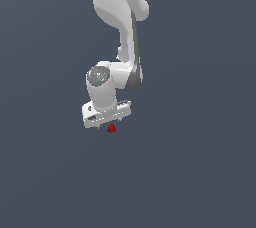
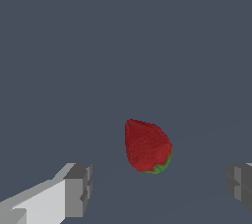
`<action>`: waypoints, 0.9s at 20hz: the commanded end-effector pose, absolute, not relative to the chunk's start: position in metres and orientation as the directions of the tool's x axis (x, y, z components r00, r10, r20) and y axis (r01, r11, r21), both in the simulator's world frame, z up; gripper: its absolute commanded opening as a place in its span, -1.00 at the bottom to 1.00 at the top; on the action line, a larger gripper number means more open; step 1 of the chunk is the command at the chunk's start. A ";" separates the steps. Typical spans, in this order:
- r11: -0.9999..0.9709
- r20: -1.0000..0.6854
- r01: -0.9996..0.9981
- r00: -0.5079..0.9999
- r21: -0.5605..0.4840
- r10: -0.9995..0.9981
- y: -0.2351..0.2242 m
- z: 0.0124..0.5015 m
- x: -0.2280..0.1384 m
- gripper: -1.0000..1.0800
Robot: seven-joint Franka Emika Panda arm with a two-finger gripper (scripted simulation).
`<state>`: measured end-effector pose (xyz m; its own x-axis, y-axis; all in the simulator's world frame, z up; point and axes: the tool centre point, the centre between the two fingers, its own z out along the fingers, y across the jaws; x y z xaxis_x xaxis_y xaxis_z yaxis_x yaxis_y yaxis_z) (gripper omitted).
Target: Pick up the object and move it to a goal position.
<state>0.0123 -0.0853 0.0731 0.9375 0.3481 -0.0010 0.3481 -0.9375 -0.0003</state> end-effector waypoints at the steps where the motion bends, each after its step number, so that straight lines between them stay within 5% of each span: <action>1: -0.937 -0.001 0.349 0.937 0.000 0.349 -0.085 0.073 0.012 0.92; 17: -0.936 0.000 0.352 0.936 0.000 0.352 -0.085 0.023 0.012 0.92; 18: -0.936 0.000 0.352 0.936 0.000 0.352 -0.085 0.023 0.012 -1.00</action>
